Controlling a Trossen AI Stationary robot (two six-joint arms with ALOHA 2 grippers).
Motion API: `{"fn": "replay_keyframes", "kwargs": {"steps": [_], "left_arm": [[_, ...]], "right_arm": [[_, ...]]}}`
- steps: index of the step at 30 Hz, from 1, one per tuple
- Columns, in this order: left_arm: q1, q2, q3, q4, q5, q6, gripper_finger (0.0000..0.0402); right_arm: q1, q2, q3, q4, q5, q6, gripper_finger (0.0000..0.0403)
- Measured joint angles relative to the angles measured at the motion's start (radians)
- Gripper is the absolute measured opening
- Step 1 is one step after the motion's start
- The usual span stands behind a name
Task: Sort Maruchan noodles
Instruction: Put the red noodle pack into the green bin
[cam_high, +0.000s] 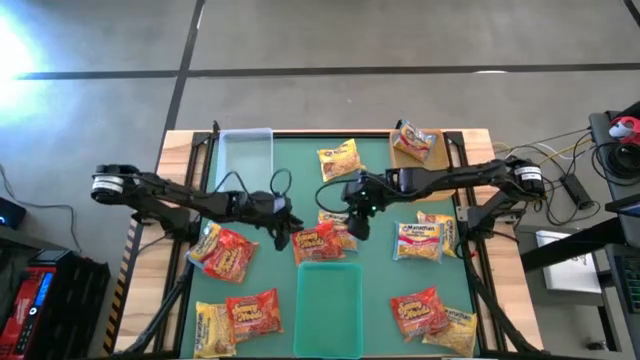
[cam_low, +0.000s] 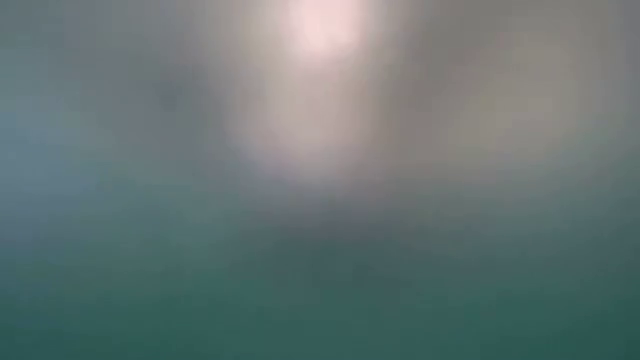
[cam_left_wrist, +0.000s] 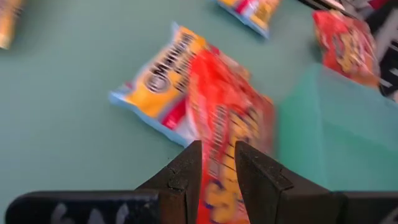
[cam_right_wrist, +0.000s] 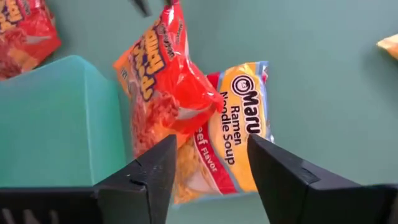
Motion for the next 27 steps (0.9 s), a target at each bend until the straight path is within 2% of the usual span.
{"fn": "replay_keyframes", "kwargs": {"steps": [11, 15, 20, 27], "left_arm": [[-0.126, 0.014, 0.0, -0.029, 0.001, -0.093, 0.008], [-0.133, 0.061, 0.0, -0.03, -0.004, -0.126, 0.008], [-0.133, 0.126, 0.0, -0.029, -0.03, -0.144, 0.008], [-0.131, 0.149, 0.0, 0.027, -0.062, -0.131, 0.008]], "right_arm": [[-0.005, 0.0, -0.203, 0.379, 0.015, 0.103, 0.0228], [-0.014, 0.0, -0.243, 0.432, 0.075, 0.111, 0.0229], [-0.027, 0.0, -0.271, 0.464, 0.077, 0.137, 0.0229], [-0.026, 0.045, -0.273, 0.527, 0.066, 0.152, 0.0229]]}}
